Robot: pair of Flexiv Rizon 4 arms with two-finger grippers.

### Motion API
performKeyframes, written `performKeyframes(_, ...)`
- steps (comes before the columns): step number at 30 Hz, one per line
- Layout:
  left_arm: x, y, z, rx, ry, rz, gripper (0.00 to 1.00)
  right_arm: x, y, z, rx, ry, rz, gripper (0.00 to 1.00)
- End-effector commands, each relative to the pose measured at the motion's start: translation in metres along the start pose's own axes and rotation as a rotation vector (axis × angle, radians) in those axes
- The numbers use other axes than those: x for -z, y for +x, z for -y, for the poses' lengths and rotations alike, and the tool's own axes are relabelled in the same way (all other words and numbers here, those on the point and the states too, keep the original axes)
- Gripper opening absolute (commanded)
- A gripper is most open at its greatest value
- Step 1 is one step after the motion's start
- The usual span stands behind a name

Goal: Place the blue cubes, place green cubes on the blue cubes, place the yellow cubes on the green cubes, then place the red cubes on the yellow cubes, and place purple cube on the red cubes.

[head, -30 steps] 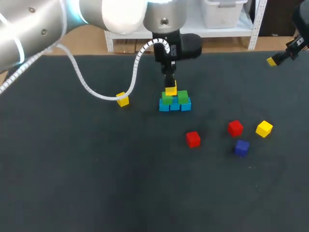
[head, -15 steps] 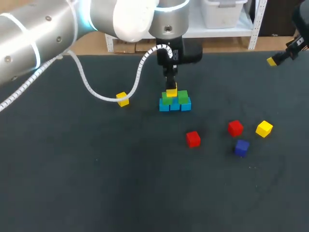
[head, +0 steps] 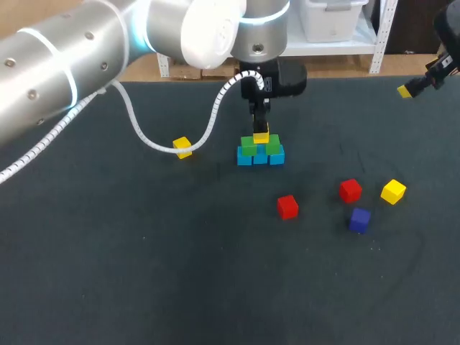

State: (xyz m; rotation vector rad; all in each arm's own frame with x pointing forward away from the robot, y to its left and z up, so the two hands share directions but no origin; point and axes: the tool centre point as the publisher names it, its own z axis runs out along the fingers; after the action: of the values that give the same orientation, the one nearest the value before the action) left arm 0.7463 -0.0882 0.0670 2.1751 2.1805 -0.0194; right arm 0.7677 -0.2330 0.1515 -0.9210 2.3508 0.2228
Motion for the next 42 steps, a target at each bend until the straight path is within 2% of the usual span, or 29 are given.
performKeyframes(1,-0.0028,-0.0015,-0.0037,-0.001,-0.001,-0.009,0.00,-0.0008,-0.0006,0.0012,0.000,-0.004,0.000,1.00)
performKeyframes(10,-0.0044,-0.0018,-0.0108,0.013,-0.011,-0.013,0.00,-0.0008,-0.0006,0.0012,0.000,-0.004,0.000,1.00)
performKeyframes(24,-0.0055,-0.0050,-0.0095,0.023,-0.015,-0.026,0.00,-0.0008,-0.0006,0.0012,0.000,-0.004,0.000,1.00)
performKeyframes(42,-0.0079,0.0034,-0.0091,0.052,-0.006,-0.018,0.00,-0.0008,-0.0006,0.0012,0.000,-0.004,0.000,1.00)
